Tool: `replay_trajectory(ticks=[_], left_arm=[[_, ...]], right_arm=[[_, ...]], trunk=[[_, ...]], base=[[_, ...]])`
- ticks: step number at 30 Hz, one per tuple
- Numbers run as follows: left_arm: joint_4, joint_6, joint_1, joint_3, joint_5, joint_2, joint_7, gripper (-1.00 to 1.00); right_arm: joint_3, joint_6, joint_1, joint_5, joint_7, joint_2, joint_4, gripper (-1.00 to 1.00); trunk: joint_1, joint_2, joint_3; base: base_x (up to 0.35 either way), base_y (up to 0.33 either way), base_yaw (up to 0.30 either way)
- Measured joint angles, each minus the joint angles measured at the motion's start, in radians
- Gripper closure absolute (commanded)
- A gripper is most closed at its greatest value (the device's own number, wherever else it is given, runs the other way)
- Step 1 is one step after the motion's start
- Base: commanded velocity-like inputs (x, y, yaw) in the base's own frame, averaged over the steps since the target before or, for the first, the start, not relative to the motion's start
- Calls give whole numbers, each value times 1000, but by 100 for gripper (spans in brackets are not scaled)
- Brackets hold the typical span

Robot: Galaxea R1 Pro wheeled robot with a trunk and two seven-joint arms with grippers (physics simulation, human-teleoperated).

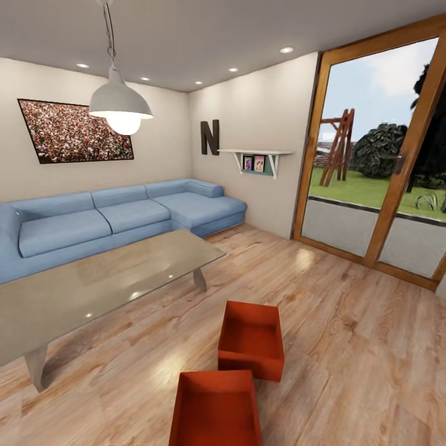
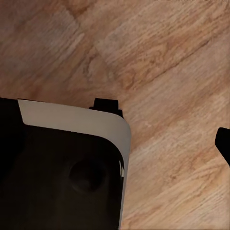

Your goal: Move the two storage containers from the living room to the garage. In the garage, place one container on the floor and stack the other container on top of it (either order is fine).

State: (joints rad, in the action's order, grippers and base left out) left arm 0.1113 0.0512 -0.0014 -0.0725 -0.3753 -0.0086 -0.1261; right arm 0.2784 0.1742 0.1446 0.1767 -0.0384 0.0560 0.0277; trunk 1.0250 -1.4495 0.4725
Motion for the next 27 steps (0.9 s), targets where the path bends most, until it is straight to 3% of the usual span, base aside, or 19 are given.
replay_trajectory(ticks=[7, 27], left_arm=[[0, 0, 0, 1, 0, 0, 0, -100], [-1, 1, 0, 2, 1, 1, 0, -100]], right_arm=[[0, 1, 0, 0, 0, 4, 0, -100], [-6, -1, 0, 6, -1, 2, 0, -100]], trunk=[[0, 0, 0], [0, 0, 14]], base=[[0, 0, 156], [0, 0, 6]])
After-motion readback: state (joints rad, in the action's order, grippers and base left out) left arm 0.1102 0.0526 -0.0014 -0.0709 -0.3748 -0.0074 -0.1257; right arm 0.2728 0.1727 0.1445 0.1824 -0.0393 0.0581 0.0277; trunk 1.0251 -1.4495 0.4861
